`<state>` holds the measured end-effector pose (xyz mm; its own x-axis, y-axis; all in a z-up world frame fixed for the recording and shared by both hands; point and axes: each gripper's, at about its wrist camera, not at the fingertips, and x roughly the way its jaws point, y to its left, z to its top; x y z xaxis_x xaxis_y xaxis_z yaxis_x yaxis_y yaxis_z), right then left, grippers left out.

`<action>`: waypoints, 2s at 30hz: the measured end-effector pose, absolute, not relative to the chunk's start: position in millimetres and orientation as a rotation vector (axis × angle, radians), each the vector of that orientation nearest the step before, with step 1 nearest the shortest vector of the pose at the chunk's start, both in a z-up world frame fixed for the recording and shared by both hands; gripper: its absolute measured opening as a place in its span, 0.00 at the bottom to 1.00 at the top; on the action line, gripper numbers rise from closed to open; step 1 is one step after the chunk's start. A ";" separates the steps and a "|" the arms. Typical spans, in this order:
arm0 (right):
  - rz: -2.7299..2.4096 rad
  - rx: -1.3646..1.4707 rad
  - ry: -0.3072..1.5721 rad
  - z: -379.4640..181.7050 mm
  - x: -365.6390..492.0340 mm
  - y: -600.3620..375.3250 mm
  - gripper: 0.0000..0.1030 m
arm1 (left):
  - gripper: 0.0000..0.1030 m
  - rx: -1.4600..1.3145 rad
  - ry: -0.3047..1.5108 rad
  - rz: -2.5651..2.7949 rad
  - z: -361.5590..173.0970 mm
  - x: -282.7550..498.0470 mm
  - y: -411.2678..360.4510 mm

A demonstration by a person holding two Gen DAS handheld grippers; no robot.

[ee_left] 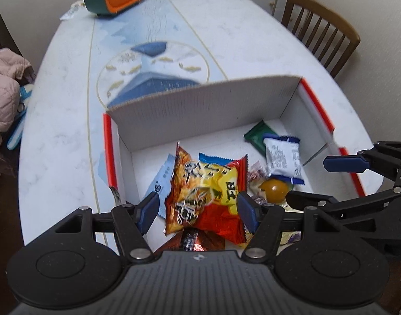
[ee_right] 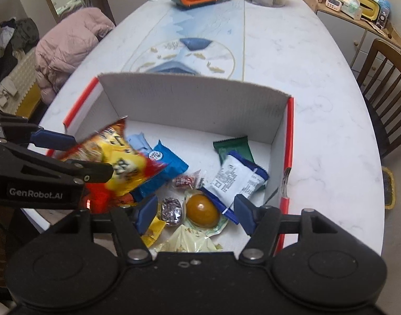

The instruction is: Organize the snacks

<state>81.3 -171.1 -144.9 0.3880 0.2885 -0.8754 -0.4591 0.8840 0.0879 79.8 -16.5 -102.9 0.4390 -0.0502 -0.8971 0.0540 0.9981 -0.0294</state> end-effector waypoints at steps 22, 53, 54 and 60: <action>0.574 -0.076 0.747 -69.9 25.8 -226.1 0.93 | 0.63 -0.026 0.870 0.063 -28.6 14.5 -44.8; 0.560 0.013 0.630 -55.8 -51.7 -245.8 1.00 | 0.89 -0.112 0.798 0.108 -22.1 -72.4 -73.9; 0.561 0.022 0.634 -56.3 -52.9 -246.7 1.00 | 0.89 -0.114 0.802 0.113 -22.5 -73.9 -73.5; 0.553 0.031 0.640 -56.1 -58.5 -245.8 1.00 | 0.89 -0.132 0.820 0.117 -24.7 -80.2 -71.1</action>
<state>-58.5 -245.8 -56.1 0.6630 0.4991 -0.5580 -0.4801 0.8554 0.1946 -80.2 -71.1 -24.7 0.6769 0.0527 -0.7342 -0.1545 0.9854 -0.0718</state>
